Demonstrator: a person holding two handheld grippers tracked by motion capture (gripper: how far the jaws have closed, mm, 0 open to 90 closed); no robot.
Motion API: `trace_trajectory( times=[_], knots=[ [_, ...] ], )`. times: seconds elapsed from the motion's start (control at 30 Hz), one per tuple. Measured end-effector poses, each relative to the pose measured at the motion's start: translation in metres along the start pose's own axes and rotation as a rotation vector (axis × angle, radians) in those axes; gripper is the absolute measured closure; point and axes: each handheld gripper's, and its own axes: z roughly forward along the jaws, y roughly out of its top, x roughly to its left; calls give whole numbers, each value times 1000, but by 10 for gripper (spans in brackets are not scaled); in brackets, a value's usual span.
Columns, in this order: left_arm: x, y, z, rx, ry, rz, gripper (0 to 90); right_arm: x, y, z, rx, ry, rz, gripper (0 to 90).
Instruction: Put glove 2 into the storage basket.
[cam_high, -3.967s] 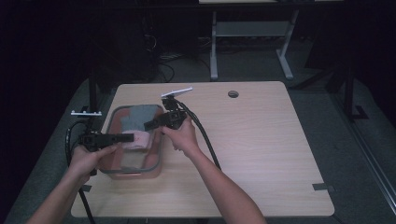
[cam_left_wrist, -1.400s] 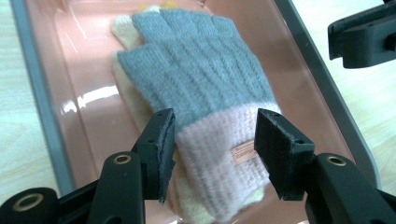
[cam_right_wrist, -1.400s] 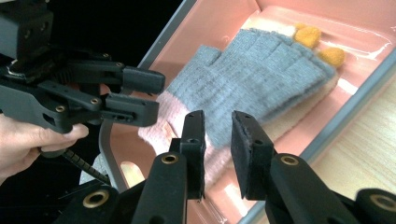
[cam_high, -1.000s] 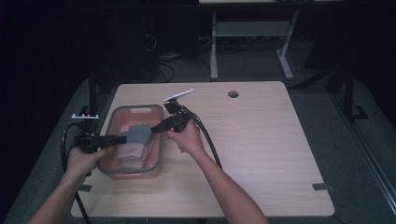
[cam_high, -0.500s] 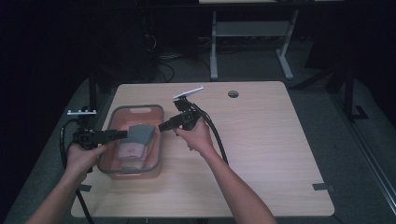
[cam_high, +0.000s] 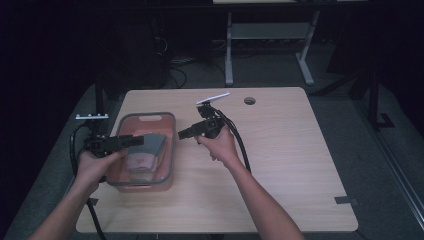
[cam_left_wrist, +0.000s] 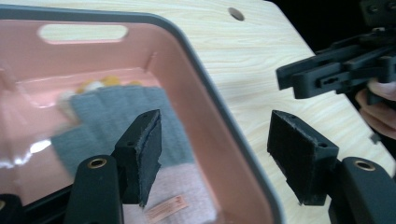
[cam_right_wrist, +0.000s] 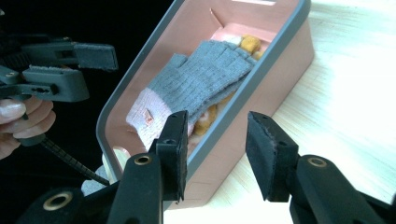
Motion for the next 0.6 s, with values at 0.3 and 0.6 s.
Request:
trace_trajectory(
  times=[0.3,0.6],
  knots=[
    [-11,2,6,10,-25,9,350,-13,-7,-13,-19,4,16,560],
    [-23,5,14,23,-46,25,339,-24,-16,-25,-29,6,34,536]
  ],
)
